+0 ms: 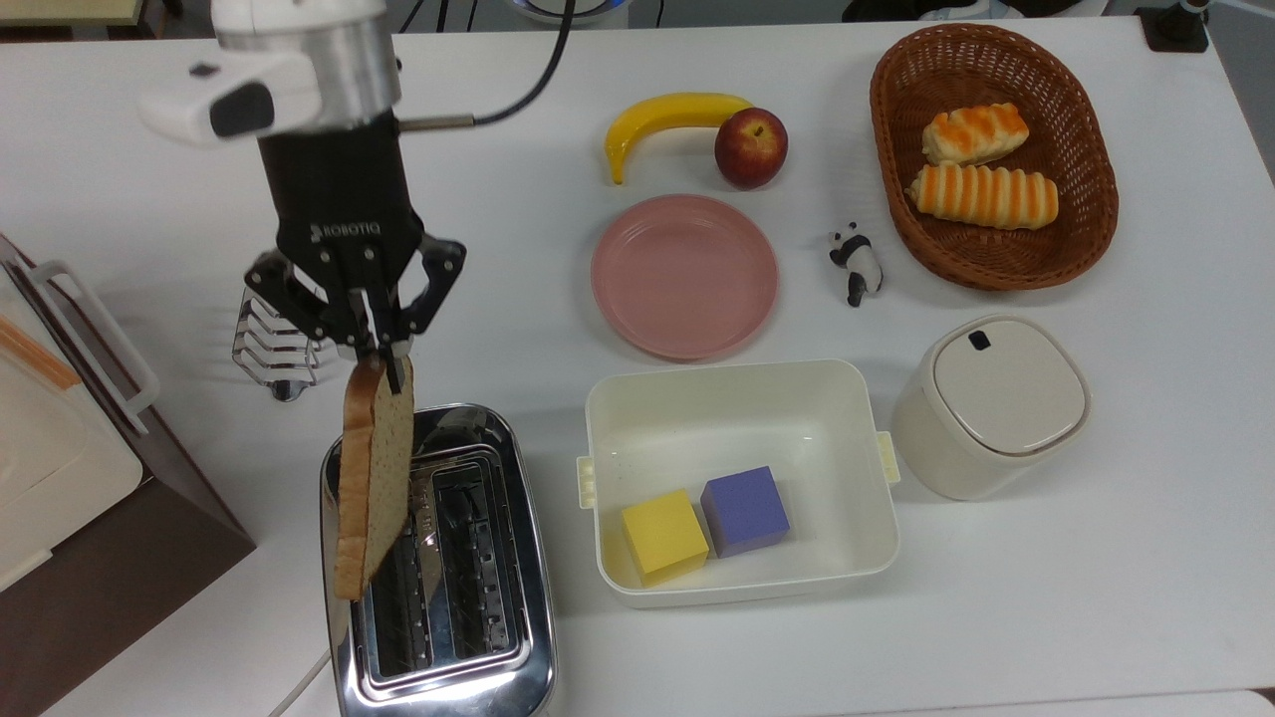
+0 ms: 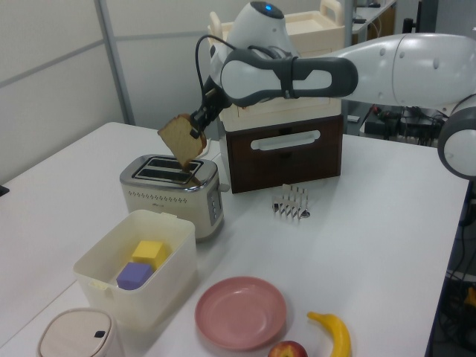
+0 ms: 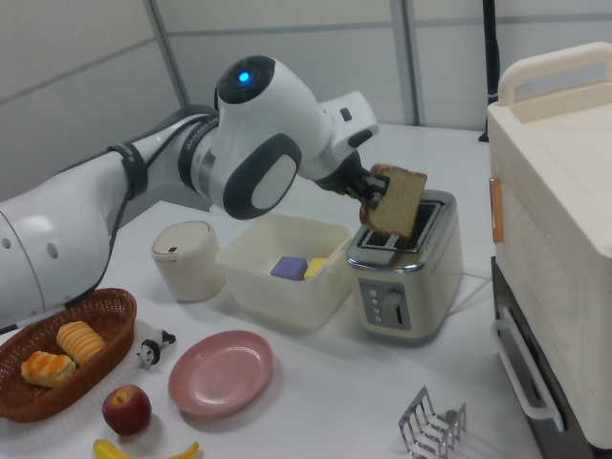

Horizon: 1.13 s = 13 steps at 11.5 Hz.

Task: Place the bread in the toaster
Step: 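Lower the bread slice into the toaster slot and open the gripper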

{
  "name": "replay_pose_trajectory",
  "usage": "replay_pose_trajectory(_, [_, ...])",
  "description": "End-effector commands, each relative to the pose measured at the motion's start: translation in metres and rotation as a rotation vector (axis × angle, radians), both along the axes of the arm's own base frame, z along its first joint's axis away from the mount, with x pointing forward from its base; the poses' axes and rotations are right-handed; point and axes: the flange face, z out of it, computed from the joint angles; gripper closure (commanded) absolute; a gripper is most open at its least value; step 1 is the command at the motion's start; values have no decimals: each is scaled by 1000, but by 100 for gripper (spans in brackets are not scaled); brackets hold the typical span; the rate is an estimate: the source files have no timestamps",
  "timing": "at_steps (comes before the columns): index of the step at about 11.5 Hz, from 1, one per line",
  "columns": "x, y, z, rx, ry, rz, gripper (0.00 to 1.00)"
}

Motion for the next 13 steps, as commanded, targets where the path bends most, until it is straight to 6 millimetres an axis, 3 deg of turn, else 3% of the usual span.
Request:
replay_pose_trajectory(1, [4, 2, -15, 16, -2, -1, 95])
replay_pose_trajectory(3, [5, 1, -21, 18, 8, -3, 87])
replay_pose_trajectory(4, [5, 2, -26, 21, 16, -7, 65])
replay_pose_trajectory(5, [5, 2, -25, 22, 16, -8, 57])
replay_pose_trajectory(6, [5, 2, -25, 23, 16, -9, 38])
replay_pose_trajectory(9, [2, -4, -17, 19, 8, -15, 29])
replay_pose_trajectory(10, [0, -6, -12, 19, 8, -19, 10])
replay_pose_trajectory(11, [-4, -5, -1, 7, -3, -12, 0])
replay_pose_trajectory(13, [-11, -2, -4, 12, 71, 4, 0])
